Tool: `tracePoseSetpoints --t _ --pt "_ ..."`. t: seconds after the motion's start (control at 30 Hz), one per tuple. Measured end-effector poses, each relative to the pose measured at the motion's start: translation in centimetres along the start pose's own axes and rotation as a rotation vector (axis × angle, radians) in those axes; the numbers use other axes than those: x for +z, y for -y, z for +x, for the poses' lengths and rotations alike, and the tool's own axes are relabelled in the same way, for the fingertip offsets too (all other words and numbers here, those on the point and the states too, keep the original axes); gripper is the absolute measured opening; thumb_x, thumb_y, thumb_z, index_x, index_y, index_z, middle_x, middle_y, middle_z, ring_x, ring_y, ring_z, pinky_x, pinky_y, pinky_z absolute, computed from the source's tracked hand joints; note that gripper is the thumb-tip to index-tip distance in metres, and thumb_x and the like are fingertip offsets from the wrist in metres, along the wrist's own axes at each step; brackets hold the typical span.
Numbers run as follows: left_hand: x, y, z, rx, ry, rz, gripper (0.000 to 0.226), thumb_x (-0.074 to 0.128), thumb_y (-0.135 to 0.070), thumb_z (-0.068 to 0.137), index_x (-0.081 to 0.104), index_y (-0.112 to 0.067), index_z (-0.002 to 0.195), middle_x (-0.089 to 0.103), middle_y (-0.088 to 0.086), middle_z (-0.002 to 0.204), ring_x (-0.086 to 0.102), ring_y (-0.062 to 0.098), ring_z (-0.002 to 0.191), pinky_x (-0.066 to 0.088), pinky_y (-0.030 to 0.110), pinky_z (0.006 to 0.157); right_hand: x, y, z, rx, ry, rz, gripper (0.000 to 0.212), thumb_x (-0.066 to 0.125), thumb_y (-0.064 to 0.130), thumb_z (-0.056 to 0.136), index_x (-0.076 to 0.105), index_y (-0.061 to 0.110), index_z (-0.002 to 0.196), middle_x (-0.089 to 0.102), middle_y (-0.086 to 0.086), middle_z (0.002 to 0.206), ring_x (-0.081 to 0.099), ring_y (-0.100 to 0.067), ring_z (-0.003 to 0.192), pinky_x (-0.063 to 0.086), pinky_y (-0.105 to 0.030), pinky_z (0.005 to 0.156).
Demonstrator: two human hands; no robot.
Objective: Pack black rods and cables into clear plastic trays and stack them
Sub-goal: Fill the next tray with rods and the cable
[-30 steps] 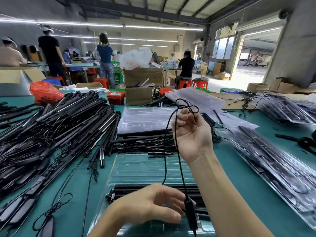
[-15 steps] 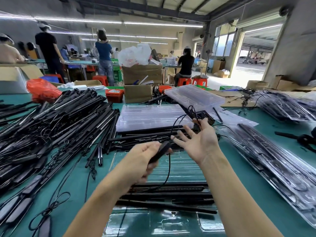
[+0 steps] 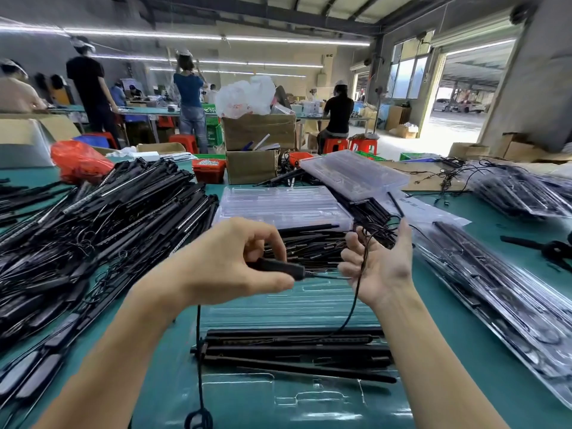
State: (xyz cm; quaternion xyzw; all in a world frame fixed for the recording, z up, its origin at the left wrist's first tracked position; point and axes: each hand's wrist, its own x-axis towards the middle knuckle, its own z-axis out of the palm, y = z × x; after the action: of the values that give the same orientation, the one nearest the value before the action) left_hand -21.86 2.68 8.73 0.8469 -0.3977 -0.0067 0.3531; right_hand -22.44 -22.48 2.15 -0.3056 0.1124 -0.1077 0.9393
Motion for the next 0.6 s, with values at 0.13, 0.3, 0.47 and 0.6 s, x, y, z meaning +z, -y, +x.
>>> tracePoseSetpoints --t 0.13,0.3,0.47,0.6 --pt "0.8 -1.1 -1.8 -0.216 0.321 -0.056 0.014 0.068 -0.046 0.091 0.063 -0.032 0.091 0.058 -0.004 0.066 0.055 0.008 0.052 0.046 0.027 0.049 -0.2 -0.3 0.0 -0.006 -0.027 -0.031 0.061 0.047 0.078 0.085 0.053 0.017 0.081 0.033 0.004 0.06 0.024 -0.012 0.046 0.021 -0.021 0.038" --pt "-0.6 -2.6 -2.4 -0.334 0.618 -0.341 0.034 0.057 -0.043 0.099 0.063 -0.01 0.108 0.058 0.0 0.059 0.046 0.007 0.036 0.036 0.018 0.035 0.0 -0.9 -0.4 0.007 0.017 -0.016 0.059 0.048 0.075 0.086 0.056 0.016 0.085 0.029 0.004 0.06 0.024 -0.012 0.044 0.023 -0.022 0.035" --pt "-4.1 -3.7 -0.4 -0.259 0.218 -0.194 0.037 0.084 -0.04 0.075 0.069 -0.028 0.107 0.07 -0.004 0.068 0.058 0.012 0.055 0.043 0.023 0.056 0.5 -0.8 -0.4 -0.024 0.045 -0.01 0.056 0.047 0.073 0.088 0.056 0.018 0.088 0.03 0.005 0.06 0.024 -0.011 0.046 0.022 -0.022 0.037" --pt "-5.5 -2.3 1.4 -0.094 -0.328 0.288 0.019 0.08 -0.031 0.081 0.064 -0.034 0.092 0.066 -0.002 0.068 0.06 0.006 0.056 0.042 0.025 0.057 0.2 -0.8 -0.2 -0.116 0.004 -0.175 0.05 0.056 0.066 0.089 0.056 0.018 0.102 0.03 0.003 0.063 0.022 -0.011 0.047 0.021 -0.022 0.038"
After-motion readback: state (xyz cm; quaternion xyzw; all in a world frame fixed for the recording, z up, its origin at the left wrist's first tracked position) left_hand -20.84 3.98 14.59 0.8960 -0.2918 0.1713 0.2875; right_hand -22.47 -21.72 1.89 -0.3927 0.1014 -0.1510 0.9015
